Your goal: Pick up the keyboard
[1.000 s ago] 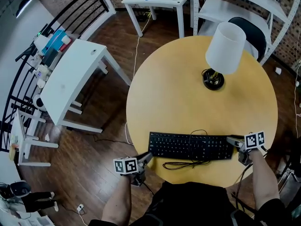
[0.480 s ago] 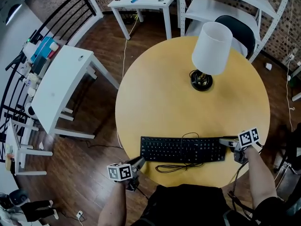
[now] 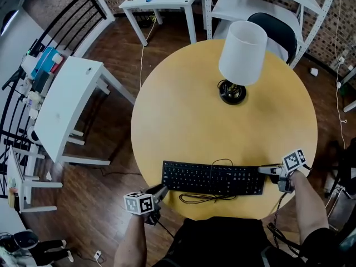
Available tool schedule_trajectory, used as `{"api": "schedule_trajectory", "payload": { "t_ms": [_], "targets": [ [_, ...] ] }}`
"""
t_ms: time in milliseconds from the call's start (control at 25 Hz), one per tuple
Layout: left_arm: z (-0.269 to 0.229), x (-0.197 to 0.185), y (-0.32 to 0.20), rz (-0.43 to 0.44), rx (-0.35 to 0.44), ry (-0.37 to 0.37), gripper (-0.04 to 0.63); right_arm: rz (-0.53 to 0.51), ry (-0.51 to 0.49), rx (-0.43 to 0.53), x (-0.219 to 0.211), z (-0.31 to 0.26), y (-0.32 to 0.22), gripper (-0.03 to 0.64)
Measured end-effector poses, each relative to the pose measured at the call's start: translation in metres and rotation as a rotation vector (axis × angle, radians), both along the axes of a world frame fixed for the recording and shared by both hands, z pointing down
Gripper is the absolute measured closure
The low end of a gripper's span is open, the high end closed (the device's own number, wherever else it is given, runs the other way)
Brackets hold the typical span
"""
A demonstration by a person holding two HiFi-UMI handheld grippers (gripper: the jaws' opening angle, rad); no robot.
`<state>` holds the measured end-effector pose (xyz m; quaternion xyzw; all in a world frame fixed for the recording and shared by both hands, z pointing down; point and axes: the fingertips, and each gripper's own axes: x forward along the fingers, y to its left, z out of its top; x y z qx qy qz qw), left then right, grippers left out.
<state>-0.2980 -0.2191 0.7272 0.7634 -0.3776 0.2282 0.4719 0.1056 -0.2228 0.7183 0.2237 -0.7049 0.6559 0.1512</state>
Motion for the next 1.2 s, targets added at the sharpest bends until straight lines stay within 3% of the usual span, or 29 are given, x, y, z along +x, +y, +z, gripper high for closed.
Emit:
{"api": "schedule_trajectory", "payload": {
  "t_ms": [200,440,800,960,1080,1200],
  "targets": [
    [0.000,-0.003,0.002,-0.002,0.015,0.008,0.476,0.136,-0.141,-0.146,-0.001,-0.026,0.019,0.505],
    [-0.001,-0.007,-0.002,-0.008,0.029,0.041,0.476,0.053,-0.208,-0.065,0.002,-0.038,0.019,0.514],
    [0.001,-0.010,0.003,0.022,0.039,0.086,0.477,-0.009,-0.302,-0.103,-0.008,-0.049,0.048,0.515],
    [0.000,-0.015,0.006,0.046,0.036,0.086,0.479,-0.081,-0.322,-0.100,-0.024,-0.051,0.066,0.511],
    [0.000,0.000,0.013,0.096,0.009,0.122,0.475,-0.155,-0.401,-0.089,-0.052,-0.057,0.078,0.518],
    [0.000,0.005,0.016,0.099,0.022,0.115,0.478,-0.150,-0.402,-0.100,-0.059,-0.052,0.087,0.526]
  ]
}}
